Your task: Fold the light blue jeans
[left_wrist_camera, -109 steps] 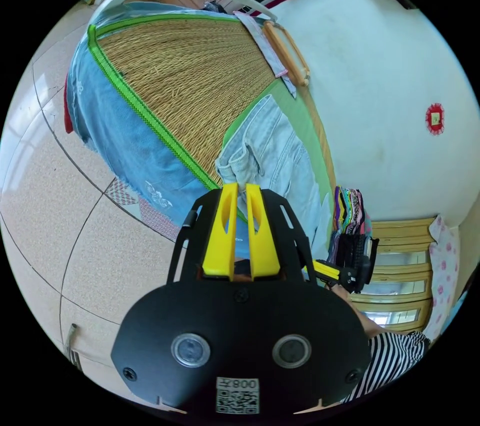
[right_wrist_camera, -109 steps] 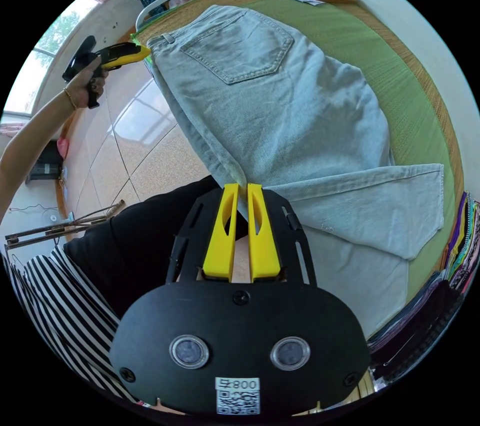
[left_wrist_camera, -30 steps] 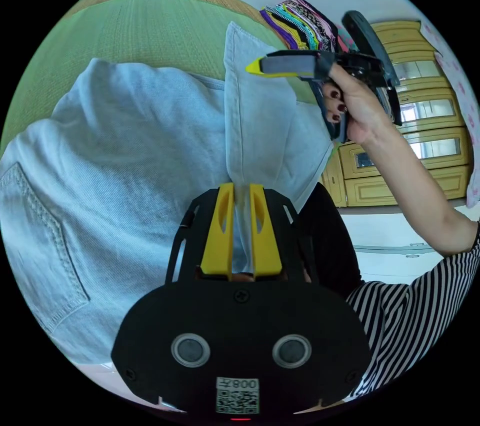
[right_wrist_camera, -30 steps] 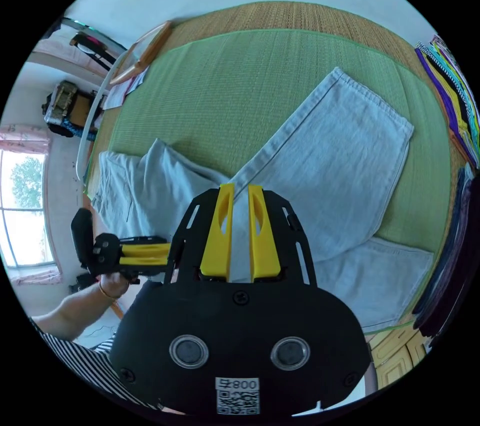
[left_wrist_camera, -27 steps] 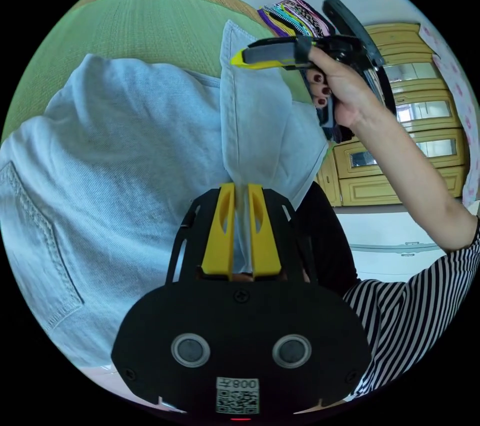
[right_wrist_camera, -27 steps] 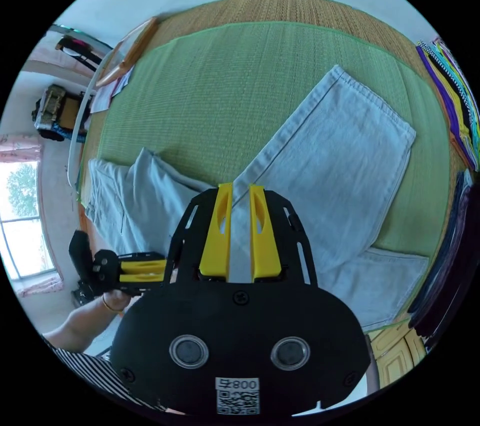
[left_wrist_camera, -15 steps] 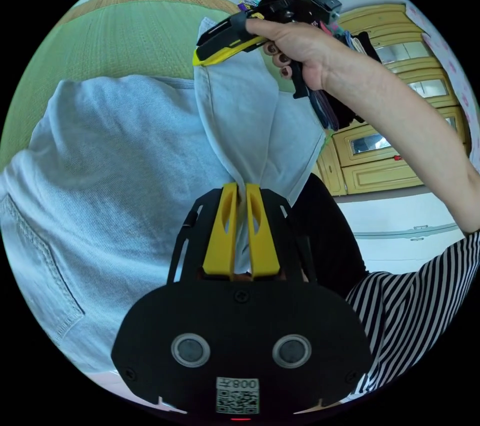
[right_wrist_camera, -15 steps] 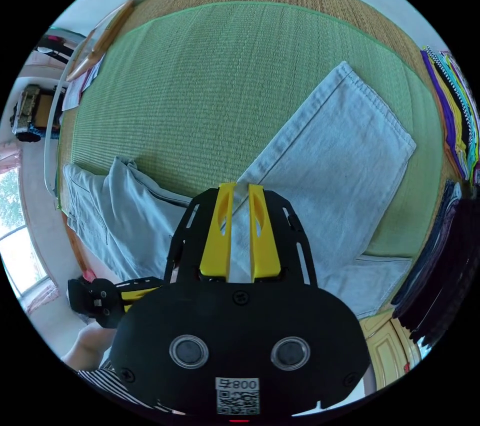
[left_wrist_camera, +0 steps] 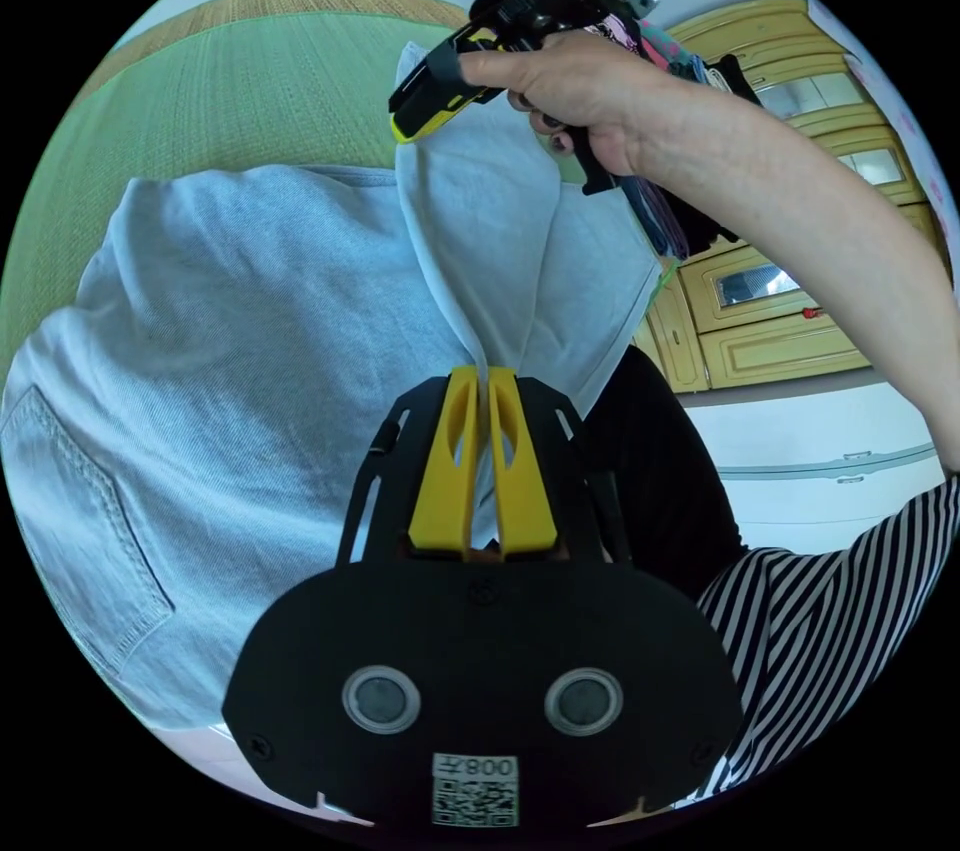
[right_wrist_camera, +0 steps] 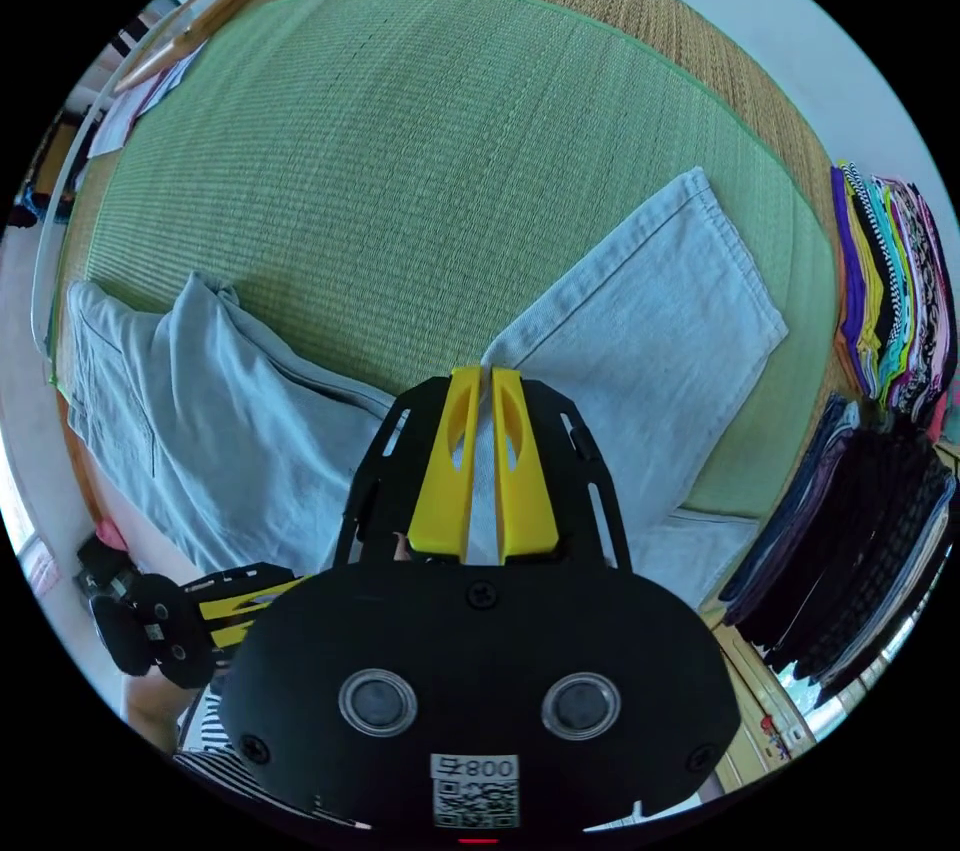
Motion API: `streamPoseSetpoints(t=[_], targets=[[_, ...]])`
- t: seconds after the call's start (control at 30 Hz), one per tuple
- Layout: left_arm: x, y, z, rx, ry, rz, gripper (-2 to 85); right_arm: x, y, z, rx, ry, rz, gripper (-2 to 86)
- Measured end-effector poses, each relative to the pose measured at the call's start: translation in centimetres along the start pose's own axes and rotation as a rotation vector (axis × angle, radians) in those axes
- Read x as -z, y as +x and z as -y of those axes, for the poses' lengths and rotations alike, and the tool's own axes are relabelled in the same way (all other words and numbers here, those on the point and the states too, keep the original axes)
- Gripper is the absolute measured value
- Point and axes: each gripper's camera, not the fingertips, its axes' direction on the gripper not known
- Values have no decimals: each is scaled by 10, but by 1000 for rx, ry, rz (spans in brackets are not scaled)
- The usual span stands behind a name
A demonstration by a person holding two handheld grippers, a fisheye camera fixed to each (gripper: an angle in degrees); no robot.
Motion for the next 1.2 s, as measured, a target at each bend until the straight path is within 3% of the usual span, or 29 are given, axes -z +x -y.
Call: streamPoseSetpoints(t=[0.33,0.6,0.87,1.2], targets=[[-23,-17,-25,-69,75,107,11,38,107,-105,-48,202,271,8],[-57,0,-43,-261,36,240,12,50,206,-301,-138,416,424,7],[-133,-18,-64,-327,-186,297,19,-30,246,-429,-297,386,525,4],[-155,-55,-65,-318,-245,336,33,-85,279,-513,-340,401,566,3]])
